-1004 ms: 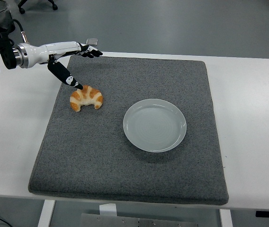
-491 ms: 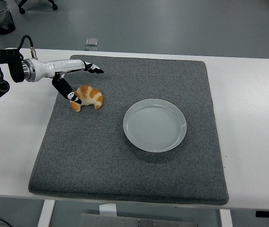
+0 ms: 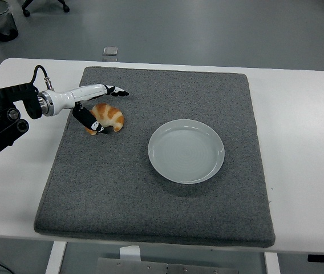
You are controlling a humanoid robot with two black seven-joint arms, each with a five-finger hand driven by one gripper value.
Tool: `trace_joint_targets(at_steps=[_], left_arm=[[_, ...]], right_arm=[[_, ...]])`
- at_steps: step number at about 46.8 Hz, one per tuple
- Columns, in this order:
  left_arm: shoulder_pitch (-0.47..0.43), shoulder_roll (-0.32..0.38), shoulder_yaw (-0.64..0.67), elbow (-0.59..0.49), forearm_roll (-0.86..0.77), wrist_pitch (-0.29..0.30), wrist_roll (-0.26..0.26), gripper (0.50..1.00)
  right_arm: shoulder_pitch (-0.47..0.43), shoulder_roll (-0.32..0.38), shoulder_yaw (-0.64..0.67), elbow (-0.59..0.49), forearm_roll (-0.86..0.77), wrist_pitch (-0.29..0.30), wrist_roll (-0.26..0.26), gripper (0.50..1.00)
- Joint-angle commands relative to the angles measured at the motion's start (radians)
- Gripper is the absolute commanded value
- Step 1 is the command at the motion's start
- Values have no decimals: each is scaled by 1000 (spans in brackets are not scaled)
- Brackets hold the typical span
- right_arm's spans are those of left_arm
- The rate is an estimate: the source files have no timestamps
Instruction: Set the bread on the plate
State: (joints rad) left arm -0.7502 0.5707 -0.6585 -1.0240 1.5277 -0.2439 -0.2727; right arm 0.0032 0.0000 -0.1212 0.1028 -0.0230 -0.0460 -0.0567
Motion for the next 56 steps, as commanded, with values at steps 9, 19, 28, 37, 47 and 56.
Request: trace_joint_targets(at_steps=[9,19,28,37,47,56], left_arm=[[-3,-18,82,39,-11,52,-22,1000],[-9,-31,175,61,-20,153,-51,1000],[-12,-32,172,76,-37,158,-51,1000],[-26,-32,171,94,-81,158,-53,926],[-43,-28,177,96,-104,157,-56,564],[-46,-23,177,94,-103,152,-77,500]], right_arm=[[0,0,0,0,0,0,0,938],[0,0,0,0,0,0,0,938],[0,0,0,0,0,2,0,938],[0,0,-2,0,0,0,0,938],[0,0,0,0,0,0,0,938],[0,0,0,0,0,0,0,938]])
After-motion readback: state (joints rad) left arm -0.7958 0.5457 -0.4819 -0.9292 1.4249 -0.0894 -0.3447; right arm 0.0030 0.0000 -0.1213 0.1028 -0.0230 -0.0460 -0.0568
